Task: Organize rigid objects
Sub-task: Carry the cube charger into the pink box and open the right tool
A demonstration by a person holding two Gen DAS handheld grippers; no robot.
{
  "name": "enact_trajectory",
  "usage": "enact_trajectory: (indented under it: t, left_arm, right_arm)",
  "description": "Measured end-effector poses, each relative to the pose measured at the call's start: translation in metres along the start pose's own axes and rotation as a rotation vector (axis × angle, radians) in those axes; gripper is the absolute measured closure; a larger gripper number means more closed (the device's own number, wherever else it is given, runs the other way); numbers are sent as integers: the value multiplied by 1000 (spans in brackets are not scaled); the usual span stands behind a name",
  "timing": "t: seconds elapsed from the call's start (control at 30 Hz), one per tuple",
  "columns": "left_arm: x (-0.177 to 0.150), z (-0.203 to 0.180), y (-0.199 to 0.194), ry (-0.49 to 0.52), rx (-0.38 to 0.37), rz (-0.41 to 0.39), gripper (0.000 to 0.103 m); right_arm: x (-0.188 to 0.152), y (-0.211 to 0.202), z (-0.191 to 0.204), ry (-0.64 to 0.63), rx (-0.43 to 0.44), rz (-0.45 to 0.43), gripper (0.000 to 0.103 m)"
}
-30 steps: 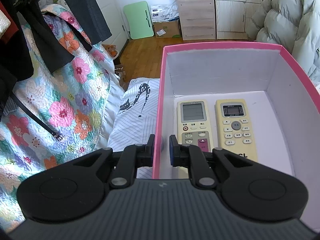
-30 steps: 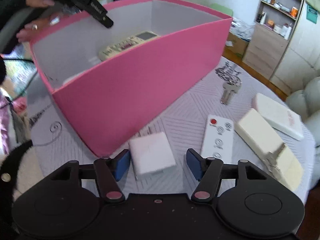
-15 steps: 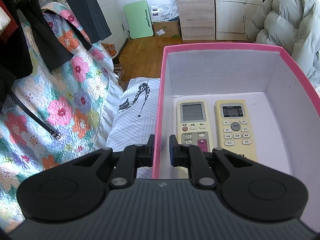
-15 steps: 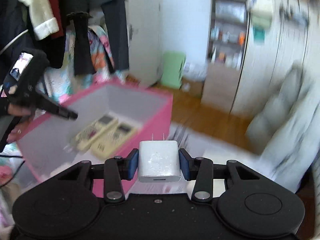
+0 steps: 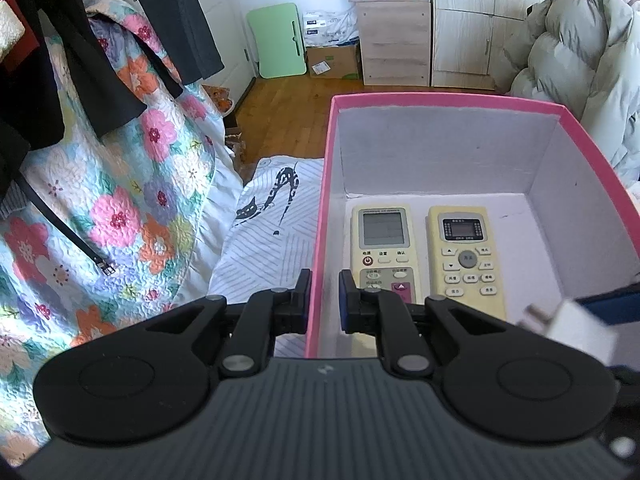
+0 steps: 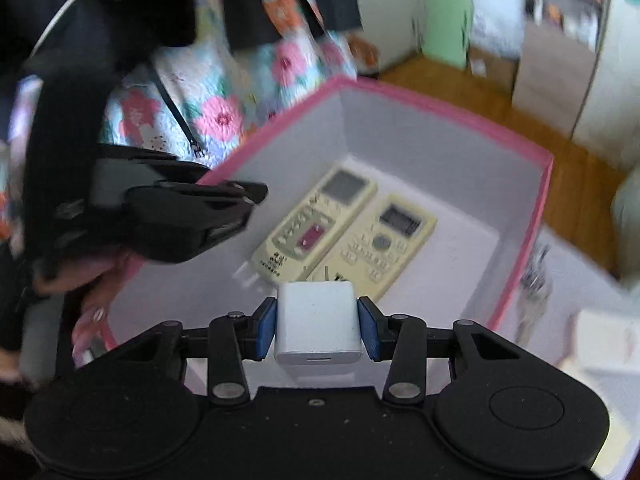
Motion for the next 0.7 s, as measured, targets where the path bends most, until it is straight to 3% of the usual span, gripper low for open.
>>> enact_trajectory:
  t: [0.23, 0.4, 0.47, 0.6, 0.7]
  left_arm:
    - [0, 4, 1, -46, -24, 1, 92]
    - [-1, 3, 0, -26, -15, -4, 92]
    - [0, 3, 1, -25, -14, -3, 92]
    - [-1, 2, 1, -19, -13, 0, 92]
    - [-1, 2, 1, -15, -10, 0, 92]
  right_arm:
    - [-16, 29, 5, 77, 0, 95, 55]
    - [-19, 40, -3, 118, -35, 112, 54]
    - [-19, 31, 2, 108, 5, 114, 50]
    - [-5, -7, -1, 103, 37, -9, 50]
    - [1, -50, -10, 90, 10, -115, 50]
Point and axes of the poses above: each gripper's, at about its wrist camera, not at the fingertips, and y roughly the way its jaws point, z to its left, x to its top, the point moved 10 cm from there along y, roughly the way its jaws point, and after that the axes turned 15 degrees about -z, right-handed, at the moved point
